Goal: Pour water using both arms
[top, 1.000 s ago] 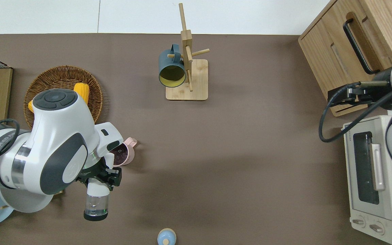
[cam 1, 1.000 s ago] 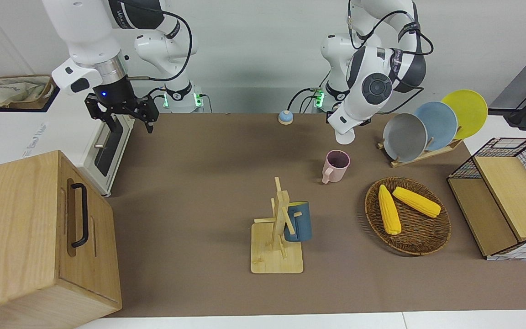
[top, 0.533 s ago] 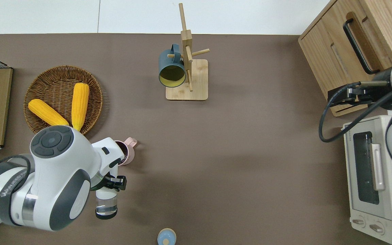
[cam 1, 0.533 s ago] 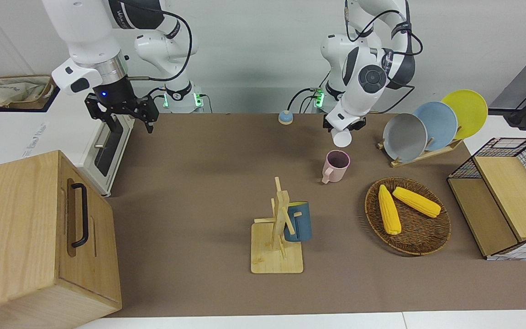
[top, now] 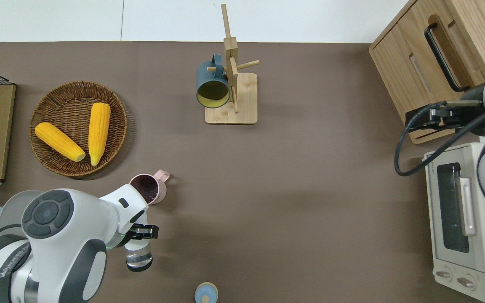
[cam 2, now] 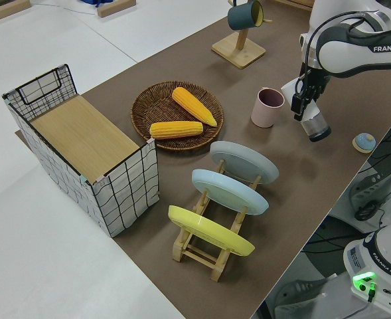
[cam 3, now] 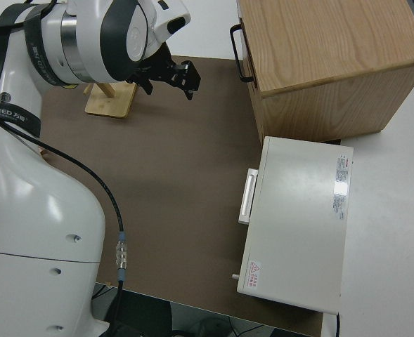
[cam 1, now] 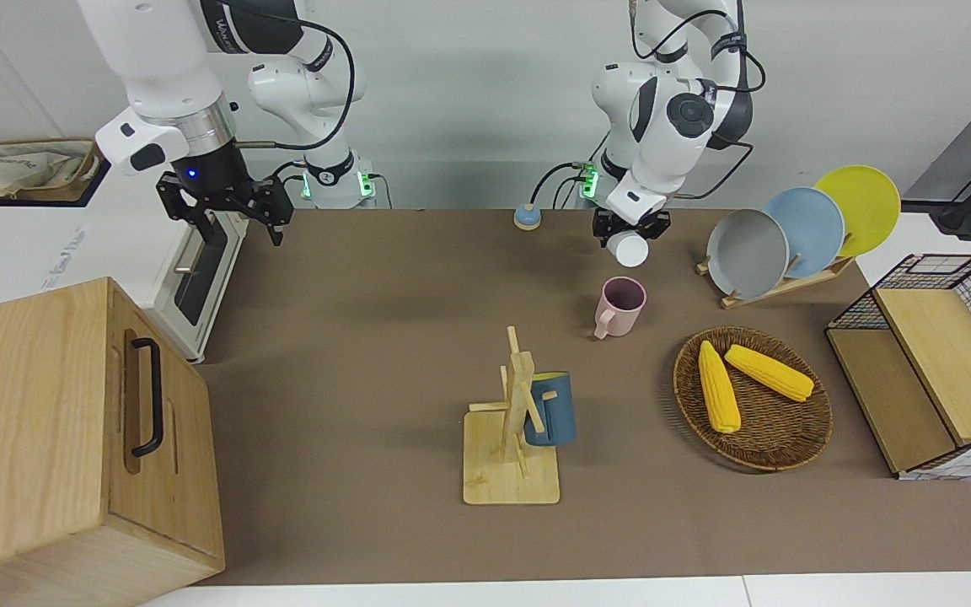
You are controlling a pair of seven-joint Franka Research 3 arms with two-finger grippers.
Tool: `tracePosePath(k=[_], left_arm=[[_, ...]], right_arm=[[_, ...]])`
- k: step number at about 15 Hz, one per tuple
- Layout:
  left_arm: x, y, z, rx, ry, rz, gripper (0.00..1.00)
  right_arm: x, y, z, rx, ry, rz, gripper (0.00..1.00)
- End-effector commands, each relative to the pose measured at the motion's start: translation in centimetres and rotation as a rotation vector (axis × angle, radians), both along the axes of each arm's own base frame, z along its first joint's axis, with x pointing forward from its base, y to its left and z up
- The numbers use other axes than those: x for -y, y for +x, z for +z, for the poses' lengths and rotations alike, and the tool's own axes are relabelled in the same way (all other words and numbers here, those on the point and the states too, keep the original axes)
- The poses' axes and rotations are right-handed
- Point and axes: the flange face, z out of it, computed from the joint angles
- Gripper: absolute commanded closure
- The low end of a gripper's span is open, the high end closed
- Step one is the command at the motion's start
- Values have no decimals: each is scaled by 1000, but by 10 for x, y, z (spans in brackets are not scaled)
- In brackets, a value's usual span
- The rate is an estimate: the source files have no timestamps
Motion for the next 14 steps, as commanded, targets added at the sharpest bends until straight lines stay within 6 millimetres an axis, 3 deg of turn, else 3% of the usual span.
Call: tracePosePath(k=[1, 7, 11, 14], left_arm=[[-4, -15, 12, 73, -16, 6, 1000], [-18, -36, 41, 181, -12, 46, 1000], [-25, -25, 54, 269, -24, 76, 1000], [-46, -14, 69, 313, -11, 130, 1000]], right_arm=[[0, -3, 3, -4, 19, 8, 9], [0, -3, 3, -4, 19, 8, 9], [0, -3, 3, -4, 19, 8, 9], [0, -3, 3, -4, 19, 8, 9]])
